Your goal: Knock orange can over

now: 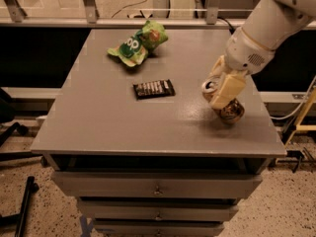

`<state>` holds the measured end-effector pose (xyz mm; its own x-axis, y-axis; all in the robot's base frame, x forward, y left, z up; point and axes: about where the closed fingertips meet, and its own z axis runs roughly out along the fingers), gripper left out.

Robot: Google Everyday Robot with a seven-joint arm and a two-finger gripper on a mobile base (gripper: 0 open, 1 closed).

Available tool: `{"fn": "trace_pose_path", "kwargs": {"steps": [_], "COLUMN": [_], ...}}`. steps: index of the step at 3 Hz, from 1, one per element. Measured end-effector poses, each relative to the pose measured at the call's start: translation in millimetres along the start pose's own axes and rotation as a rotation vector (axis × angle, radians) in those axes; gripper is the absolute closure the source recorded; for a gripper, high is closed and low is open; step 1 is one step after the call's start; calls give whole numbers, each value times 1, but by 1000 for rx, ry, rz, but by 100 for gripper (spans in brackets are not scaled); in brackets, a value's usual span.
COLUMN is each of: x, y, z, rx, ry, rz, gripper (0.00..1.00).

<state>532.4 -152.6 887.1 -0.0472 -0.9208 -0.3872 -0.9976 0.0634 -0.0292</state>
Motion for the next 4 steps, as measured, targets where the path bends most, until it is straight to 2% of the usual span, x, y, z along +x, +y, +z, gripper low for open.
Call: {"fn": "trace_pose_path", "kwargs": {"steps": [1,2,3,4], "x": [-1,-6,-11,-17], "y": [0,-13,-23,-29], "z": [-3,-6,-2,15], "rx": [0,33,42,17], "ry": [0,52,93,111], "rz": [0,-5,-12,-24], "gripper": [100,100,100,100]}}
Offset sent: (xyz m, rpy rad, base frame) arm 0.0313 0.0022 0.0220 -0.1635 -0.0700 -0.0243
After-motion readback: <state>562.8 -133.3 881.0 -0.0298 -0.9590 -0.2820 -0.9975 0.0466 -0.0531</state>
